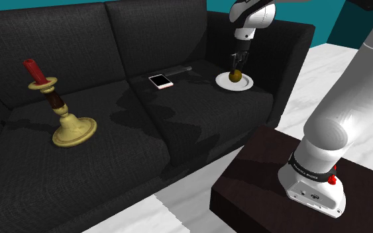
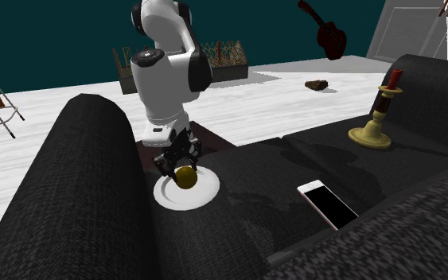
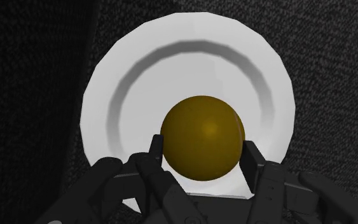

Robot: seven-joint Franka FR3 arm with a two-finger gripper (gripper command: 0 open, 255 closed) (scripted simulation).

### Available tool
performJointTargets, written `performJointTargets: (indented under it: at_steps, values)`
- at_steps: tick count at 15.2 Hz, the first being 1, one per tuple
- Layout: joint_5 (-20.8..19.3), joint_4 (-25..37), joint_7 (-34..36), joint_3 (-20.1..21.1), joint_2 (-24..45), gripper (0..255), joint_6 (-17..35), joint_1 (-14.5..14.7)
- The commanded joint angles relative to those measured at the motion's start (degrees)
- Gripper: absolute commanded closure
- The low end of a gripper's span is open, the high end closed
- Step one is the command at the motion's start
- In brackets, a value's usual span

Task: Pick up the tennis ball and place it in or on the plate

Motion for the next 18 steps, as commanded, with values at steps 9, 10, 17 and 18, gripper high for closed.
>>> performJointTargets:
  at_steps: [9, 10, 17, 18]
  values:
    - [-0.9, 4.1, 0.5, -0.2, -1.4, 0, -5.6, -0.3]
    - [-1.0, 5.4, 0.6, -0.3, -1.6, 0, -7.1, -0.3]
    - [-1.0, 5.4, 0.6, -0.3, -1.6, 0, -7.1, -0.3]
    - [-1.0, 5.4, 0.6, -0.3, -1.6, 0, -7.1, -0.3]
